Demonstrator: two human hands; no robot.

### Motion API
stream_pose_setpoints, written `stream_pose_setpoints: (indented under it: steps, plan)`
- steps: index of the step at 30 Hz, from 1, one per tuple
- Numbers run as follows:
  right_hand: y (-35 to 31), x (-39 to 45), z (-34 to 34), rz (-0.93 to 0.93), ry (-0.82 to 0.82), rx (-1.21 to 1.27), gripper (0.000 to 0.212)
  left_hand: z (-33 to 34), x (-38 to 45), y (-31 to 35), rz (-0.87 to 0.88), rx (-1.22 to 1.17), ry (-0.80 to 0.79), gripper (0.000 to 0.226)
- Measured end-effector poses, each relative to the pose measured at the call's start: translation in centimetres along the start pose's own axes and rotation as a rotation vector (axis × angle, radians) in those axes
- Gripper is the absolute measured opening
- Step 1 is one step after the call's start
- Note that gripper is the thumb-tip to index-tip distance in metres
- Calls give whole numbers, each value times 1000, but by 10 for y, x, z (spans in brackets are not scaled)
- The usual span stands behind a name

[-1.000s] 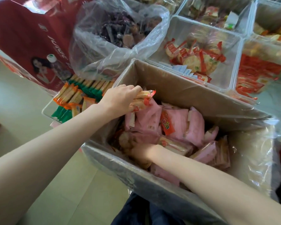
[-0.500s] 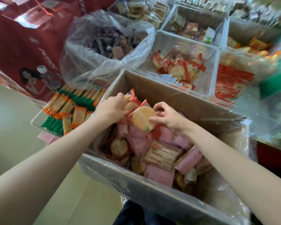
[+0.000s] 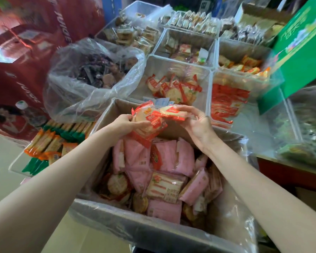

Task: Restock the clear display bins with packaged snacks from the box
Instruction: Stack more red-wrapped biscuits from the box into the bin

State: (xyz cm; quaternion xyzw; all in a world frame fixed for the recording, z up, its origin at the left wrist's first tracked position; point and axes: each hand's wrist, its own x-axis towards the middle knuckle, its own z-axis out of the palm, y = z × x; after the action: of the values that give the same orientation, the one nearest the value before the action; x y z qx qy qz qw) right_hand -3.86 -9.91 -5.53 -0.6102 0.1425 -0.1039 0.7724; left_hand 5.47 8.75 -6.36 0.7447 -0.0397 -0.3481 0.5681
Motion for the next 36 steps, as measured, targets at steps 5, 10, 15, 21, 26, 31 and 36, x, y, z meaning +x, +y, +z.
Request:
stream_pose_setpoints:
  steps: [5,10,15,21,26,31,36]
  plan:
    - [-21,0,-20,60,-32,-175,40,37,15,31,65,-124,-111,47]
    - [-46,7,-52,-103,89,-322,32,72,28,57,122,-28,-130,57]
    - [-63,20,-100,-39,-65,-601,101,105,44,77,151,94,-132,37]
    - [-82,32,-162,115,244,220,53,140,71,96,152,81,-126,45]
    - [-103,43,-217,136,11,129,77,159,93,111,154,306,-214,39]
    - [-117,56,-220,224,-216,-437,59,174,106,136,178,642,-328,50]
    - [-108,62,-215,204,-255,-584,33,185,112,155,202,776,-444,20]
